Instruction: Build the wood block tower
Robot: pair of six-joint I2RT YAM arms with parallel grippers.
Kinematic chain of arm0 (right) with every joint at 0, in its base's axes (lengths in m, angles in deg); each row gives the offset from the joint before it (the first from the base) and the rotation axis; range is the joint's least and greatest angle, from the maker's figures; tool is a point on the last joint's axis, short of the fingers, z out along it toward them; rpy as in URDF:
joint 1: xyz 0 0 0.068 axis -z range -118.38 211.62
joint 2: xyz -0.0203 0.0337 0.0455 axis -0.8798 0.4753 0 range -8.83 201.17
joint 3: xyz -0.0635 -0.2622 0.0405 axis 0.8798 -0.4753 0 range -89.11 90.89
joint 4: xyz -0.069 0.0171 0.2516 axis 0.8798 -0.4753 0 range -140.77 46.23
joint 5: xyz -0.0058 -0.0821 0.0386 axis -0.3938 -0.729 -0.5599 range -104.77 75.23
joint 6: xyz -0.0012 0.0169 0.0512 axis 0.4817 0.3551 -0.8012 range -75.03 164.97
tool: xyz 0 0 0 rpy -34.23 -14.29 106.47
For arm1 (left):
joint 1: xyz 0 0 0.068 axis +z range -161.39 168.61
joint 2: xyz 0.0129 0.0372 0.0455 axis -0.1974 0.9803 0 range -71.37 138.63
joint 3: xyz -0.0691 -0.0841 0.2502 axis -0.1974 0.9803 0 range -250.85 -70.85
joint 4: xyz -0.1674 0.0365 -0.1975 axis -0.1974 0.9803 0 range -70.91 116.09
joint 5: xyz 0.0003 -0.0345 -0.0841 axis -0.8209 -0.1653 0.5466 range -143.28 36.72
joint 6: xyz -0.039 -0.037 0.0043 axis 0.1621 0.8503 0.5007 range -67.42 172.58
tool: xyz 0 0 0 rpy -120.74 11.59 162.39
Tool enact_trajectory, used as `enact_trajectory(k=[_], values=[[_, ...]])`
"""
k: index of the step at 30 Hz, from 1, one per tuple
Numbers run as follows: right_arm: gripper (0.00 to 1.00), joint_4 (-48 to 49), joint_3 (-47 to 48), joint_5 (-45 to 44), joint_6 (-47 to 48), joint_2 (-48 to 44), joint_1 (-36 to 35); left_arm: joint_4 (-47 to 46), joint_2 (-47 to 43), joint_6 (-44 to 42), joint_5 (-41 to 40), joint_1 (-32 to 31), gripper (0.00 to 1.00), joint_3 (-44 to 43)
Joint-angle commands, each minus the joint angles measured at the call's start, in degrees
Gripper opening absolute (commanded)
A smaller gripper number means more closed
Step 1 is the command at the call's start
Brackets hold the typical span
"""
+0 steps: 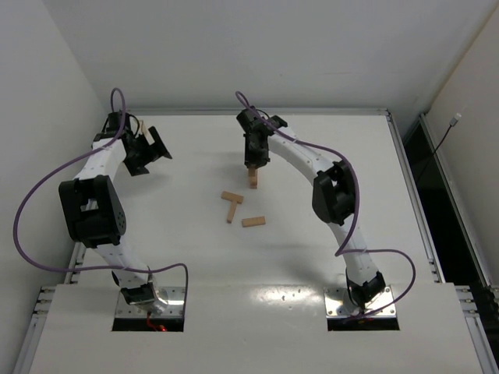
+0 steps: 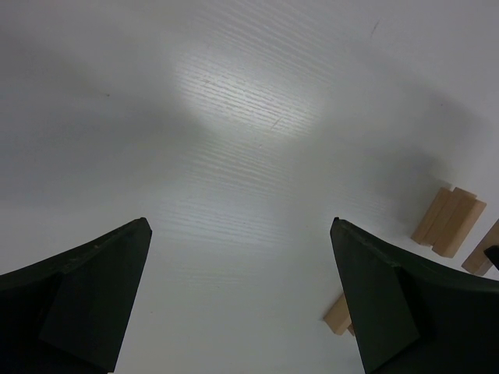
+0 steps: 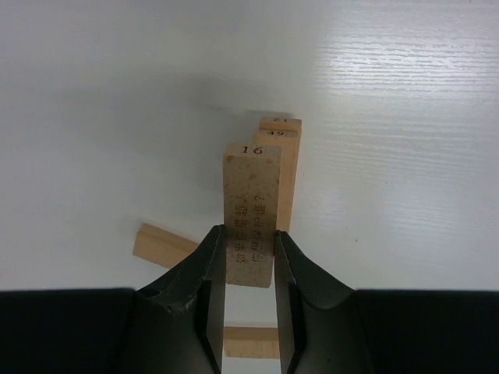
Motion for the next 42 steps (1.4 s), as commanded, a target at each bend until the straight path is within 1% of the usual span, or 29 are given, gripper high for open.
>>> enact_trajectory(k=[1,19,39,40,42], values=[[0.00,1.14,2.55,0.60,-0.65,0.94,0.12,-1.14,-1.74,0.61,0.68,0.84,1.00,-0.99],[0.00,1.14,0.97,0.60,-0.12,1.46,0.64,-1.14,-0.69,0.61,1.20,0.84,1.00,-0.99],[0.00,1.67,-1.93,2.79,0.50,1.47,1.70,-1.14,-0.15,0.61,1.73,1.36,1.00,-0.99],[0.06,1.67,-2.54,2.79,0.50,1.47,1.70,-1.14,-0.15,1.14,1.73,1.37,1.00,-0.99],[0.10,2.19,-2.55,3.50,0.50,1.47,1.70,-1.14,0.37,1.14,1.73,1.37,1.00,-0.99]])
